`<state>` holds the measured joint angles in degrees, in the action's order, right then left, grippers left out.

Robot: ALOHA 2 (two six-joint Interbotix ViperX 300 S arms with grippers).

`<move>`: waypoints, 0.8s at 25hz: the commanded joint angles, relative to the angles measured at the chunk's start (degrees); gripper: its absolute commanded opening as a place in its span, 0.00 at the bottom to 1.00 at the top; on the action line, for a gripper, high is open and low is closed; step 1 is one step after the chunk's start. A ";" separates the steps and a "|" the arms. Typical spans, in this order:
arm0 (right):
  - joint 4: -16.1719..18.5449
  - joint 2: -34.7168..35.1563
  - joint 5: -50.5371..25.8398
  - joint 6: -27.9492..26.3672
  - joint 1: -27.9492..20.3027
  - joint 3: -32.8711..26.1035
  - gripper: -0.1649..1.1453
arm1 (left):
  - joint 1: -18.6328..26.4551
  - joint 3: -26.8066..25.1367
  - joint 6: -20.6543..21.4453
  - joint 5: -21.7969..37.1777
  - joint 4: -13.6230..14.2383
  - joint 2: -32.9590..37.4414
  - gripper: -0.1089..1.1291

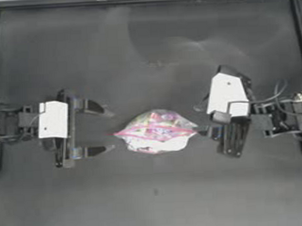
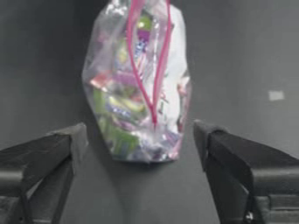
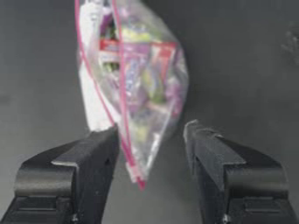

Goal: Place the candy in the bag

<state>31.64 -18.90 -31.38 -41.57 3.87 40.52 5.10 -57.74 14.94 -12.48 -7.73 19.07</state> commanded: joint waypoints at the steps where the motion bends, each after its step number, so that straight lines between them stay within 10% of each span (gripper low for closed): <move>1: 1.05 -3.08 1.67 0.09 0.09 -0.09 0.76 | 0.18 1.41 -0.09 2.90 -0.35 5.10 0.90; 20: 6.24 -15.38 11.51 -0.62 0.00 10.02 0.76 | 0.18 0.26 -0.09 12.66 -2.11 20.57 0.88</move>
<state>37.35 -32.87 -20.21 -42.10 3.87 50.80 5.19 -58.01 14.85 0.35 -9.93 38.85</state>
